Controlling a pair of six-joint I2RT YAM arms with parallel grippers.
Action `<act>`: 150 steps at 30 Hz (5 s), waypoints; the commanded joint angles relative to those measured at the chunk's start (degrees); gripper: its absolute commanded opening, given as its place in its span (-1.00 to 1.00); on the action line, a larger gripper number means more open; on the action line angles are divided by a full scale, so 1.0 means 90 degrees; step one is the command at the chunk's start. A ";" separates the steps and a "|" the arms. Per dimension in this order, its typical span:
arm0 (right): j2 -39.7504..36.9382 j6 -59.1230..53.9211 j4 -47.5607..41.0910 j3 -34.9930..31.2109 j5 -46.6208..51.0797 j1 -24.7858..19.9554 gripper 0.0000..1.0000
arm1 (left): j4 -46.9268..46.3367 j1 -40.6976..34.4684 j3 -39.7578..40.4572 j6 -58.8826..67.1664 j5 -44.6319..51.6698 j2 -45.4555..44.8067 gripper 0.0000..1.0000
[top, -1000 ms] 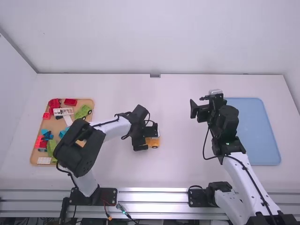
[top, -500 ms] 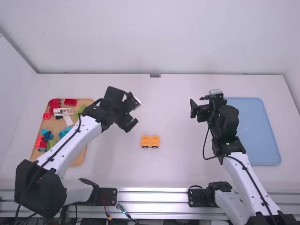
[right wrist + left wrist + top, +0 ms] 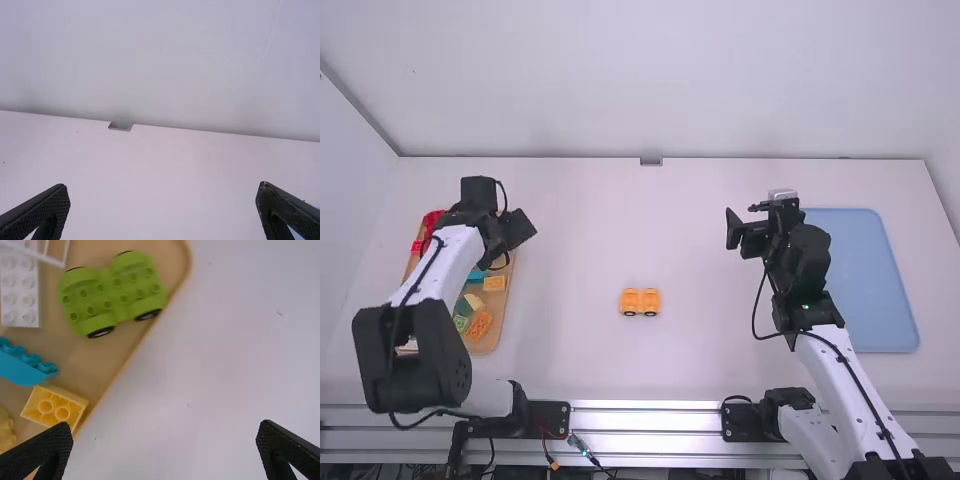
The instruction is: Assemble lego blocks to make yellow taxi
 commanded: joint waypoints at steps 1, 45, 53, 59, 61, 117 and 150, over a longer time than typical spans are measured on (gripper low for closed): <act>-0.0046 0.0160 0.0012 0.0206 -0.0015 0.0007 0.98 | 0.0073 0.0253 0.0243 -0.1035 0.0216 0.0403 0.97; -0.0046 0.0163 -0.0010 0.0206 -0.0015 0.0007 0.98 | -0.0379 0.0799 -0.0287 -0.3966 -0.0549 0.1020 0.96; -0.0046 0.0163 -0.0032 0.0206 -0.0012 0.0007 0.98 | 0.0262 0.0804 -0.0772 -0.3966 -0.0542 0.1020 0.98; -0.0046 0.0165 -0.0034 0.0206 -0.0017 0.0007 0.98 | 0.0731 0.0801 -0.1081 -0.3968 -0.0546 0.1020 0.99; -0.0046 0.0165 -0.0036 0.0206 -0.0015 0.0007 0.97 | 0.0840 0.0801 -0.1149 -0.3968 -0.0542 0.1020 0.99; -0.0046 0.0165 -0.0029 0.0206 -0.0214 0.0007 0.98 | 0.1110 0.0797 -0.1124 -0.3555 -0.0661 0.1003 -0.48; 0.4646 0.2834 0.2373 0.3038 -0.8089 0.0595 0.97 | 0.3444 -0.0942 -0.1294 0.3143 0.7043 -0.1622 -0.53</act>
